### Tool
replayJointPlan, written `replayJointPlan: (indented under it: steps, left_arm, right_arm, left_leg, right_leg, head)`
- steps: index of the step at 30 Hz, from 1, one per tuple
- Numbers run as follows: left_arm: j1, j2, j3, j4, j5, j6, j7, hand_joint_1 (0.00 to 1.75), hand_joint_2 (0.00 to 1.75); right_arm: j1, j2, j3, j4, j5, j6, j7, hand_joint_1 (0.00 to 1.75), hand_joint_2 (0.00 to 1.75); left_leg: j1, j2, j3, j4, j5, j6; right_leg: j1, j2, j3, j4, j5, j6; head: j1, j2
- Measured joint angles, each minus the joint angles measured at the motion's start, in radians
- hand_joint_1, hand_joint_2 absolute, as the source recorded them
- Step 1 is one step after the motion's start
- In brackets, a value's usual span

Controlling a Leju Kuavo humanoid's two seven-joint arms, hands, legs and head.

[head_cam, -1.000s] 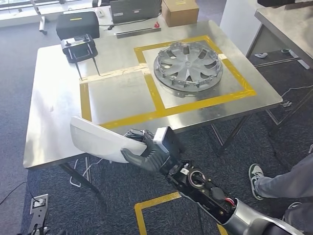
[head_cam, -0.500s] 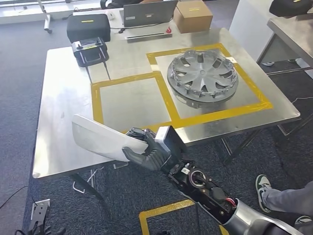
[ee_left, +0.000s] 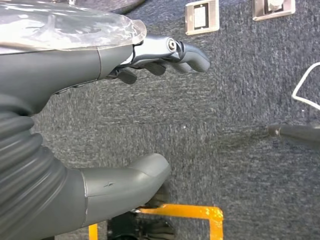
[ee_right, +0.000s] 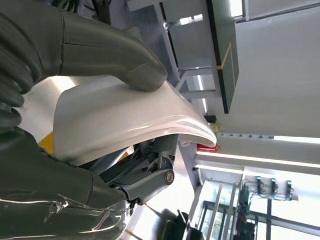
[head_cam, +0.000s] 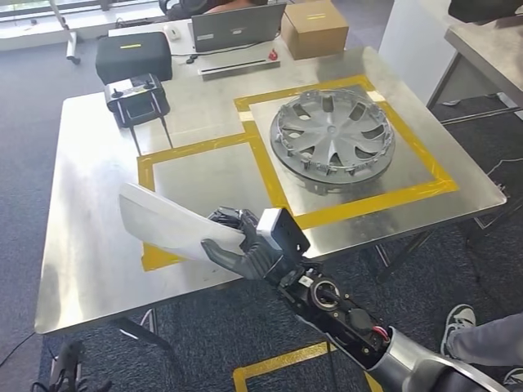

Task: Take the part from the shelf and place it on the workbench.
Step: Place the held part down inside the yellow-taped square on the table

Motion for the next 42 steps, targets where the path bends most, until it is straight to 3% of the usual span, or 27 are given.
replayJointPlan:
  steps: [1,3,6,8,10,12,13,14,17,19,20,24,35,42]
  left_arm:
    - [0.000,0.000,0.000,0.000,-0.001,0.000,0.000,0.00,1.75]
    - [-0.003,0.000,0.000,0.000,-0.001,0.000,0.002,0.00,1.75]
    - [-0.005,-0.001,-0.001,0.000,-0.003,0.002,0.007,0.00,1.75]
    - [-0.005,-0.003,-0.001,0.000,-0.005,0.003,0.009,0.00,1.75]
    - [-0.006,-0.004,-0.002,0.000,-0.007,0.003,0.012,0.00,1.75]
    - [-0.007,-0.004,-0.002,0.000,-0.010,0.003,0.018,0.00,1.75]
    - [-0.007,-0.004,-0.003,0.000,-0.012,0.004,0.022,0.00,1.75]
    - [-0.006,-0.005,-0.004,0.000,-0.015,0.004,0.027,0.00,1.75]
    - [-0.009,-0.010,-0.005,0.000,-0.024,0.006,0.034,0.00,1.75]
    - [-0.012,-0.014,-0.007,0.000,-0.025,0.006,0.034,0.00,1.75]
    - [-0.012,-0.015,-0.007,0.000,-0.025,0.005,0.034,0.00,1.75]
    - [-0.010,-0.014,-0.008,0.000,-0.023,0.004,0.033,0.00,1.75]
    - [-0.010,-0.010,-0.008,0.000,-0.023,0.004,0.032,0.00,1.75]
    - [-0.011,-0.012,-0.016,0.000,-0.026,-0.004,0.017,0.00,1.75]
  right_arm:
    - [-0.001,0.000,-0.001,0.000,0.005,-0.006,-0.003,1.75,1.75]
    - [-0.003,0.001,-0.003,0.000,0.013,-0.016,-0.008,1.75,1.75]
    - [-0.006,0.003,-0.010,0.000,0.023,-0.030,-0.010,1.75,1.75]
    - [-0.008,0.004,-0.014,0.000,0.027,-0.034,-0.011,1.75,1.75]
    - [-0.011,0.004,-0.016,-0.001,0.036,-0.040,-0.011,1.75,1.75]
    - [-0.013,0.004,-0.018,0.000,0.052,-0.052,-0.011,1.75,1.75]
    - [-0.013,0.004,-0.019,0.000,0.060,-0.060,-0.009,1.75,1.75]
    - [-0.016,0.004,-0.021,0.000,0.067,-0.068,-0.007,1.75,1.75]
    - [-0.033,0.003,-0.028,0.000,0.092,-0.093,0.004,1.75,1.75]
    - [-0.049,0.003,-0.032,0.000,0.121,-0.118,0.018,1.75,1.75]
    - [-0.055,0.003,-0.035,0.000,0.135,-0.129,0.024,1.75,1.75]
    - [-0.068,0.001,-0.045,0.000,0.157,-0.145,0.032,1.75,1.75]
    - [-0.074,0.001,-0.052,0.000,0.175,-0.154,0.040,1.75,1.75]
    - [-0.143,-0.009,-0.069,0.035,0.396,-0.250,0.115,1.75,1.75]
  left_leg:
    - [0.001,0.001,0.022,-0.076,0.052,0.001]
    - [-0.002,0.003,0.059,-0.184,0.093,0.008]
    - [-0.005,0.002,0.072,-0.206,0.089,0.031]
    - [-0.003,0.001,0.087,-0.209,0.086,0.042]
    - [-0.003,0.001,0.100,-0.210,0.079,0.050]
    - [-0.004,0.000,0.109,-0.210,0.070,0.053]
    - [-0.005,0.000,0.116,-0.210,0.064,0.053]
    - [-0.006,-0.001,0.123,-0.210,0.058,0.053]
    - [-0.010,-0.003,0.151,-0.211,0.039,0.050]
    - [-0.010,-0.003,0.155,-0.212,0.031,0.043]
    - [-0.011,-0.003,0.154,-0.209,0.029,0.039]
    - [-0.011,0.000,0.160,-0.212,0.023,0.044]
    - [-0.012,-0.001,0.166,-0.229,0.026,0.037]
    - [-0.014,0.000,0.166,-0.229,0.028,0.036]
  right_leg:
    - [0.000,0.000,0.010,0.000,-0.009,0.004]
    - [0.001,0.000,0.021,0.002,-0.025,0.015]
    - [0.004,0.001,0.027,0.006,-0.037,0.031]
    - [0.003,-0.001,0.016,0.039,-0.054,0.040]
    - [0.000,-0.003,-0.043,0.152,-0.093,0.048]
    - [-0.001,-0.004,-0.128,0.288,-0.141,0.052]
    - [-0.001,-0.004,-0.156,0.318,-0.148,0.052]
    - [-0.001,-0.004,-0.167,0.312,-0.134,0.049]
    - [0.007,-0.004,-0.118,0.126,0.005,0.029]
    - [0.015,-0.004,-0.088,0.035,0.046,0.016]
    - [0.016,-0.004,-0.081,0.024,0.043,0.013]
    - [0.015,0.001,-0.068,0.013,0.050,0.034]
    - [0.015,-0.001,-0.068,0.014,0.045,0.020]
    - [0.010,-0.001,-0.068,0.014,0.047,0.019]
  head:
    - [0.000,0.000]
    - [-0.003,0.000]
    - [-0.004,0.000]
    - [-0.002,0.000]
    - [0.002,0.000]
    - [0.005,0.000]
    - [0.006,0.000]
    - [0.007,0.000]
    - [0.010,0.000]
    - [0.009,0.000]
    - [0.007,0.000]
    - [0.007,0.000]
    - [0.006,0.000]
    - [0.006,0.000]
